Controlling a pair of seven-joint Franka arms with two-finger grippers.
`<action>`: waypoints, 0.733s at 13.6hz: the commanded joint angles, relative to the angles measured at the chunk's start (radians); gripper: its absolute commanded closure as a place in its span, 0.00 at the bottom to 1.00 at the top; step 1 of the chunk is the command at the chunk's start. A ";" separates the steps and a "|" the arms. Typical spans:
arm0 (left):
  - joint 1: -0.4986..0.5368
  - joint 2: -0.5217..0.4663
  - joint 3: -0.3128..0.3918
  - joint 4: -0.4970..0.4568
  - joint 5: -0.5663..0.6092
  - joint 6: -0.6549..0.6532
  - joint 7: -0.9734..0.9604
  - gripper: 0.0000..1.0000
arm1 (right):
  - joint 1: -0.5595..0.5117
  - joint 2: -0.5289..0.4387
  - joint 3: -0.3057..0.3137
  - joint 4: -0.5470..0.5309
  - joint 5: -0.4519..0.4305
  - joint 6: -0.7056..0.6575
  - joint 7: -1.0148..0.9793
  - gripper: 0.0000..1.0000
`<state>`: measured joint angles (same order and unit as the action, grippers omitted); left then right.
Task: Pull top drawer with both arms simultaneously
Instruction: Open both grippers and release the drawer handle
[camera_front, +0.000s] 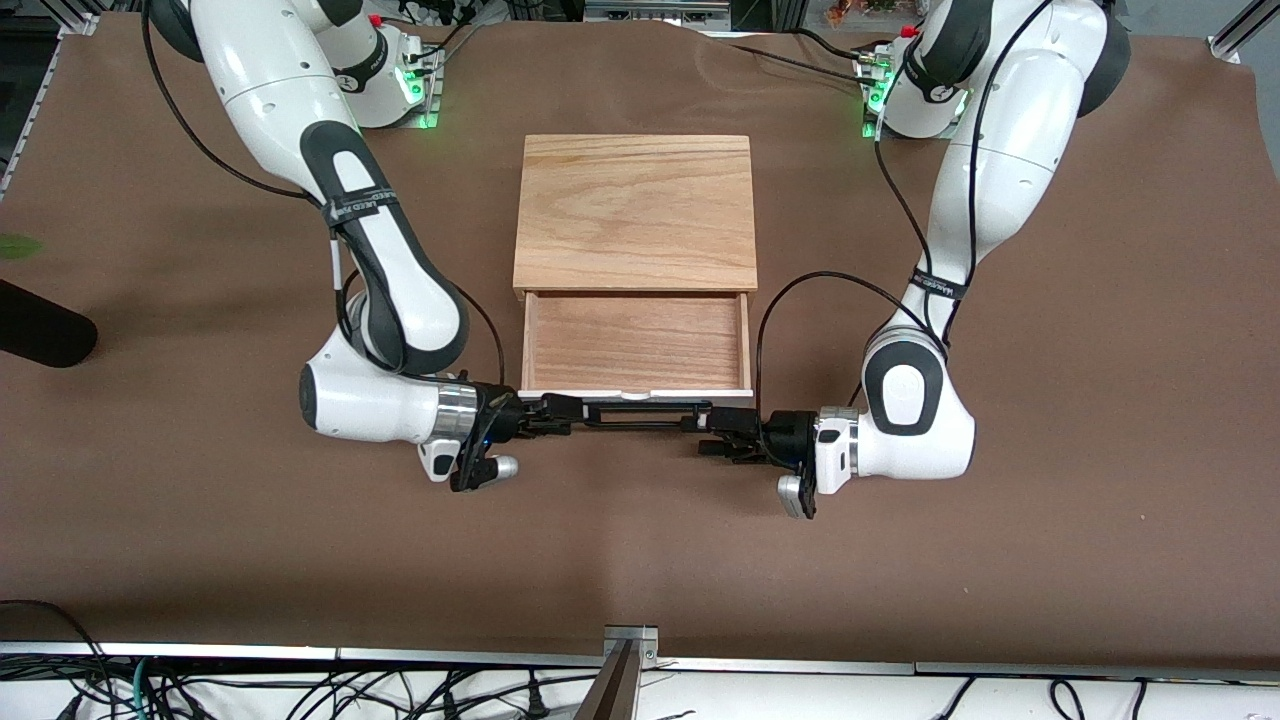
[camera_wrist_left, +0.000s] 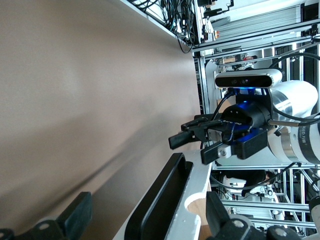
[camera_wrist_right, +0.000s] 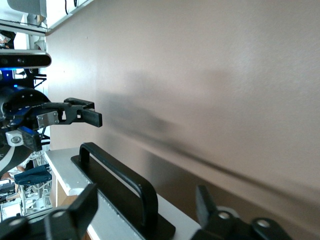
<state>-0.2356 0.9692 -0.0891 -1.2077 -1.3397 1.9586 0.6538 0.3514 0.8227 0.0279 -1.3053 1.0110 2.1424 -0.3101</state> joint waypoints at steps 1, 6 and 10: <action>-0.004 -0.018 0.005 0.031 0.054 0.003 -0.074 0.00 | -0.019 0.000 0.007 0.041 0.003 -0.022 0.040 0.01; 0.006 -0.118 0.022 0.034 0.400 -0.001 -0.236 0.00 | -0.054 -0.071 -0.040 0.041 -0.138 -0.080 0.069 0.00; 0.012 -0.211 0.031 0.023 0.779 -0.003 -0.246 0.00 | -0.110 -0.122 -0.130 0.046 -0.175 -0.183 0.066 0.00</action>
<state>-0.2244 0.8206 -0.0667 -1.1543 -0.6983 1.9587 0.4171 0.2635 0.7338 -0.0758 -1.2551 0.8633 1.9996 -0.2549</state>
